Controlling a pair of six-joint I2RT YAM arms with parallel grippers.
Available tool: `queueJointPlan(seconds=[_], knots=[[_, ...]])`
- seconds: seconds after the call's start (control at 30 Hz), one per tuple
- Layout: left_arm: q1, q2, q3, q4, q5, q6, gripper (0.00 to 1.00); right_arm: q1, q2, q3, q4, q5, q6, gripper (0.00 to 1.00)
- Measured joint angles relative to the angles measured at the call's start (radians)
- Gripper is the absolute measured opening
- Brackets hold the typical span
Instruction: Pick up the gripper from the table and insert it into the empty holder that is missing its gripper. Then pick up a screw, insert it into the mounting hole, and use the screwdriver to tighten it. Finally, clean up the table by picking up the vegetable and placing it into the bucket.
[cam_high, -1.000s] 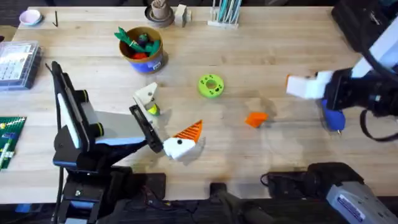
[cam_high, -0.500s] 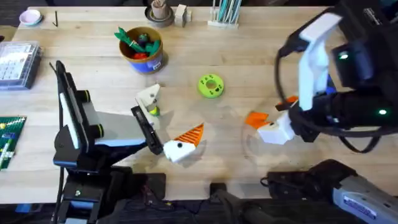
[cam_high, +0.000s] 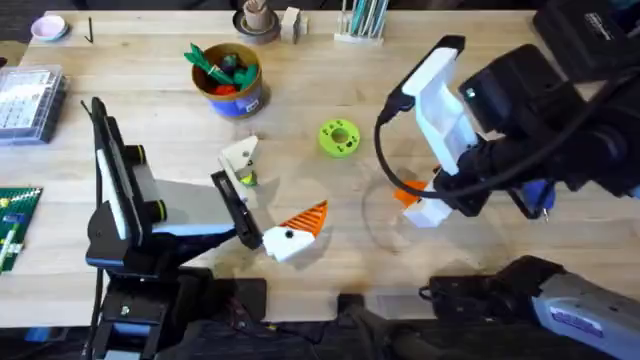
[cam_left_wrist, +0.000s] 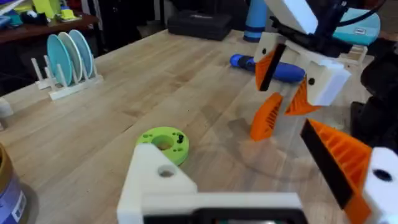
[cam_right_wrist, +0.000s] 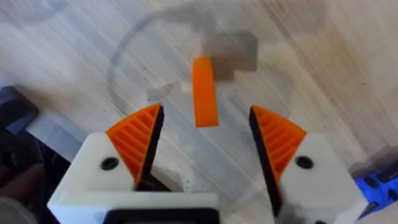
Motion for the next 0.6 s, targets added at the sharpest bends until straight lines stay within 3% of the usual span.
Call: queueJointPlan(seconds=[0.17,0.3,0.4,0.6], knots=[[0.000,0.000,0.000,0.000,0.000,0.000,0.993,0.000,0.074,0.000,0.040,0.003,-0.022,0.859],[0.000,0.000,0.000,0.000,0.000,0.000,0.993,0.000,0.095,0.000,0.043,0.004,-0.026,0.744],[0.000,0.000,0.000,0.000,0.000,0.000,0.993,0.000,0.096,0.000,0.042,0.007,-0.030,0.723],[0.000,0.000,0.000,0.000,0.000,0.000,0.993,0.000,0.096,0.000,0.043,0.011,-0.037,0.501]])
